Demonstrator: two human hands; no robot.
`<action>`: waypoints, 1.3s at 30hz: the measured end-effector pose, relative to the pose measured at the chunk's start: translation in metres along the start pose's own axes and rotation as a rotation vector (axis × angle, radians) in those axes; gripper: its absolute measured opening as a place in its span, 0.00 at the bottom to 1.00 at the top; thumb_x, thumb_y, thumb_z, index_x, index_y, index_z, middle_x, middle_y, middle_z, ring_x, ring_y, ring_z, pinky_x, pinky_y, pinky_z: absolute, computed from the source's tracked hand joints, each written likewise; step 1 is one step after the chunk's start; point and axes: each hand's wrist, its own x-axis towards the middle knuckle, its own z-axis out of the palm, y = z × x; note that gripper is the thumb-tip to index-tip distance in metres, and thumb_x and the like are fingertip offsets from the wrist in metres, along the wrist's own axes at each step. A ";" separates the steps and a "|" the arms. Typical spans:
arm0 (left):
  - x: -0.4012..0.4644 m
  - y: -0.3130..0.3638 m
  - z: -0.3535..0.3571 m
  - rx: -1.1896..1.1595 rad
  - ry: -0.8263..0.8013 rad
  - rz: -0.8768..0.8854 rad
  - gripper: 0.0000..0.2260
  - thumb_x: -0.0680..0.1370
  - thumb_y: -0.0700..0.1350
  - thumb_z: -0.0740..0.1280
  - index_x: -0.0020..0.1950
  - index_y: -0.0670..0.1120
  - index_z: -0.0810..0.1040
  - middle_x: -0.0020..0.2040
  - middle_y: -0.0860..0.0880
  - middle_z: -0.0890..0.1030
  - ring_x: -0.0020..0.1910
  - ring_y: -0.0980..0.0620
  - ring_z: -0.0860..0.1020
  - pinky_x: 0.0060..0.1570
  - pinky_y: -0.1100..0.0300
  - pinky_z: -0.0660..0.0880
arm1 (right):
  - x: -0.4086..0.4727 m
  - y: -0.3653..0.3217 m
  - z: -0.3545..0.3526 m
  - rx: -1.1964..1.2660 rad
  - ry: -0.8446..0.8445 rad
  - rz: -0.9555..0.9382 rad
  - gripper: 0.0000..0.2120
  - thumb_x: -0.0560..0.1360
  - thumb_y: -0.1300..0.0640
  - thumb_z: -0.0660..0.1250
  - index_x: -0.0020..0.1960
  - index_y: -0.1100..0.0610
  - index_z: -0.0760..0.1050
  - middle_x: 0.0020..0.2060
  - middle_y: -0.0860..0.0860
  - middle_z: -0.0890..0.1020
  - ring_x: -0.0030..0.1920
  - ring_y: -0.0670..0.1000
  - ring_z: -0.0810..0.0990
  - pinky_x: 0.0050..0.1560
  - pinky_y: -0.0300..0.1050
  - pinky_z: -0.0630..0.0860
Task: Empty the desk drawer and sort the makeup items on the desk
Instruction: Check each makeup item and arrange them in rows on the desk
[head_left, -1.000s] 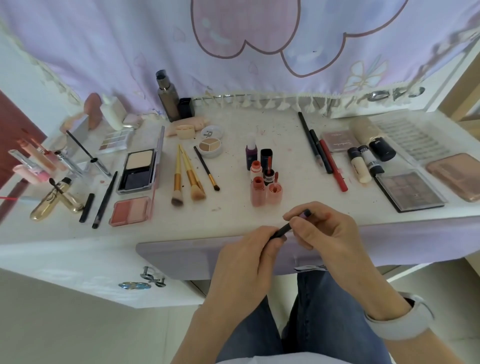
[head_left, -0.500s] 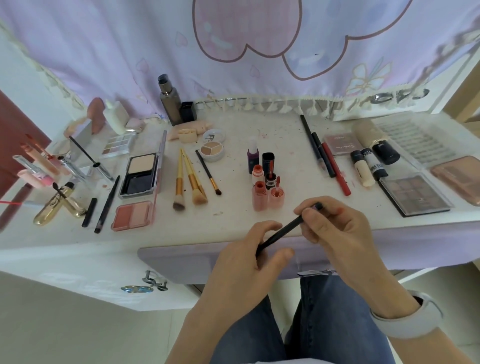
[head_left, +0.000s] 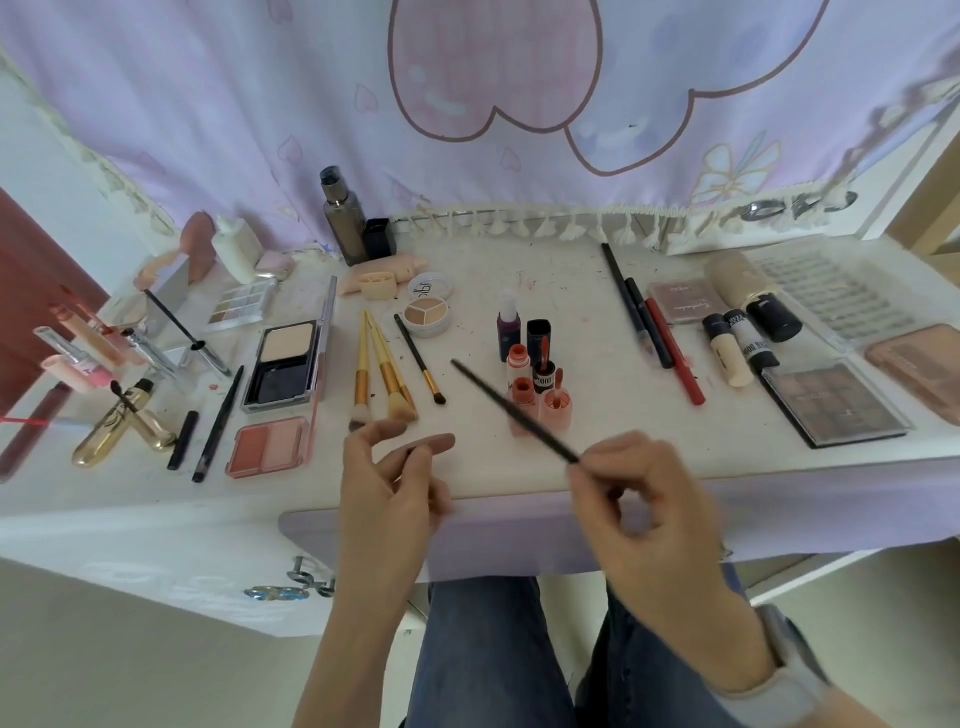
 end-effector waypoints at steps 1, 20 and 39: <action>0.000 -0.001 -0.001 0.000 0.035 -0.020 0.07 0.79 0.37 0.59 0.49 0.50 0.68 0.42 0.52 0.84 0.23 0.59 0.69 0.26 0.67 0.71 | -0.007 0.005 0.008 -0.091 -0.048 -0.057 0.06 0.76 0.52 0.62 0.43 0.53 0.69 0.34 0.47 0.73 0.31 0.44 0.72 0.29 0.34 0.71; 0.022 0.016 0.018 0.136 -0.201 -0.090 0.22 0.79 0.36 0.55 0.72 0.51 0.62 0.68 0.52 0.68 0.65 0.59 0.67 0.59 0.64 0.64 | -0.005 0.030 0.044 -0.779 -0.142 -0.188 0.12 0.72 0.54 0.61 0.51 0.56 0.76 0.37 0.50 0.79 0.35 0.51 0.76 0.35 0.44 0.75; 0.019 -0.040 0.005 0.809 -0.198 0.663 0.23 0.70 0.59 0.61 0.63 0.53 0.75 0.61 0.53 0.76 0.61 0.56 0.67 0.58 0.54 0.62 | -0.008 0.032 -0.002 -0.452 -0.110 -0.090 0.05 0.73 0.55 0.60 0.49 0.54 0.68 0.38 0.49 0.76 0.34 0.47 0.72 0.37 0.44 0.72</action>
